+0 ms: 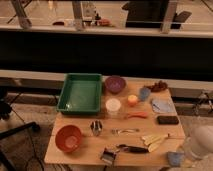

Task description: Wipe red bowl with sponge

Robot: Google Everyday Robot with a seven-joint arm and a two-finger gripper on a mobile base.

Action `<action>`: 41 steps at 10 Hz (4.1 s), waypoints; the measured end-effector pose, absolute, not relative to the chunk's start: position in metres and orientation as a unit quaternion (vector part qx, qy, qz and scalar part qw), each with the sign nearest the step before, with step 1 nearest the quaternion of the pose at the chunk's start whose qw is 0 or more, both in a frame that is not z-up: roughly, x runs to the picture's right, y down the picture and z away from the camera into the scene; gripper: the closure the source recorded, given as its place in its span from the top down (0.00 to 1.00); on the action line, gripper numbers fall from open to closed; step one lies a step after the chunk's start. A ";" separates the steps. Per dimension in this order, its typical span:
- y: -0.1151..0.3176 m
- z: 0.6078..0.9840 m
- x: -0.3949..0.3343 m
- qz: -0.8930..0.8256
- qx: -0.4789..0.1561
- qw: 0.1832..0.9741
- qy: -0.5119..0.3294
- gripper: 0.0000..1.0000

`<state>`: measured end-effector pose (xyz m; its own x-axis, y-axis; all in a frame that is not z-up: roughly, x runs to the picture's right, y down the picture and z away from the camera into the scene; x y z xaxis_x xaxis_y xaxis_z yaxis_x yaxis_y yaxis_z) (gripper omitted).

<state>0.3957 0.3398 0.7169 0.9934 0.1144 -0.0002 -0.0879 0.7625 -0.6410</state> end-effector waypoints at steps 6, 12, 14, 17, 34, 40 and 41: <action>0.329 0.705 0.394 0.057 -0.326 0.943 -0.034 0.00; 0.319 0.694 0.392 0.056 -0.317 0.946 -0.047 0.00; 0.317 0.691 0.391 0.053 -0.315 0.946 -0.051 0.00; 0.314 0.691 0.391 0.051 -0.313 0.947 -0.052 0.00; 0.294 0.678 0.333 -0.023 -0.290 0.952 -0.093 0.00; 0.281 0.679 0.312 -0.053 -0.273 0.955 -0.104 0.00; 0.277 0.680 0.308 -0.058 -0.270 0.955 -0.105 0.00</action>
